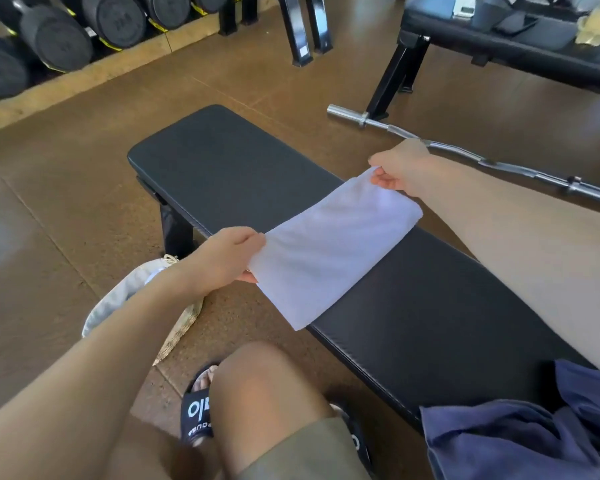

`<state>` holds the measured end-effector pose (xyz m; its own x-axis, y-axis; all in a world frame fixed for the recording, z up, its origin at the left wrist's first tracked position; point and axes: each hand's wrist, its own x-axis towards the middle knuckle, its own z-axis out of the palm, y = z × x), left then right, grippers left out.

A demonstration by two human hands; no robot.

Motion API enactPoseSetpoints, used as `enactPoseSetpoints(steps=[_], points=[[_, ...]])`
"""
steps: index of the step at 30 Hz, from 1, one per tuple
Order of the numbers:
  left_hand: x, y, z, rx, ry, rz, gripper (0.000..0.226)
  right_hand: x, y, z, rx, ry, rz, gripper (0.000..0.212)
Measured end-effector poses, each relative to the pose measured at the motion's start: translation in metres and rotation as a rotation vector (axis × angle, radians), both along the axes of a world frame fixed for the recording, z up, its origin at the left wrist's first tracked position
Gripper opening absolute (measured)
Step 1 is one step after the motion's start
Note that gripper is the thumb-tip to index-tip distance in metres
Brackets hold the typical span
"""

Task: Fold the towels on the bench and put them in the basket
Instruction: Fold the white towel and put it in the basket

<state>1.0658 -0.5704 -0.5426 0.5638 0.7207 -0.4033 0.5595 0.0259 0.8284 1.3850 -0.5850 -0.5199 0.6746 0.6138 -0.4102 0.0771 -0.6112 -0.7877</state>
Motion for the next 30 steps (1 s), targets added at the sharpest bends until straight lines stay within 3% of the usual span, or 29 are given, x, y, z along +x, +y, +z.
enactPoseSetpoints(steps=[3, 10, 15, 22, 27, 30], points=[[-0.002, 0.007, -0.012, -0.022, 0.012, 0.053, 0.036, -0.004, 0.011, -0.002, -0.083, -0.058, 0.078, 0.024], [0.001, 0.007, -0.021, 0.024, 0.059, 0.069, 0.042, 0.004, 0.013, -0.024, -0.278, -0.251, 0.328, 0.029], [-0.005, 0.002, -0.02, 0.145, 0.162, -0.053, 0.023, 0.01, 0.005, -0.045, -0.168, -0.406, 0.368, 0.024], [-0.009, 0.003, -0.016, 0.109, 0.093, 0.046, 0.002, 0.004, -0.005, -0.059, -0.104, -0.621, 0.361, 0.02], [-0.008, 0.007, -0.021, 0.189, 0.172, 0.048, 0.007, -0.007, -0.009, -0.064, -0.161, -0.899, 0.43, 0.023], [-0.007, 0.007, -0.025, 0.243, 0.204, 0.048, 0.01, -0.011, -0.01, -0.074, -0.16, -0.961, 0.41, 0.019]])
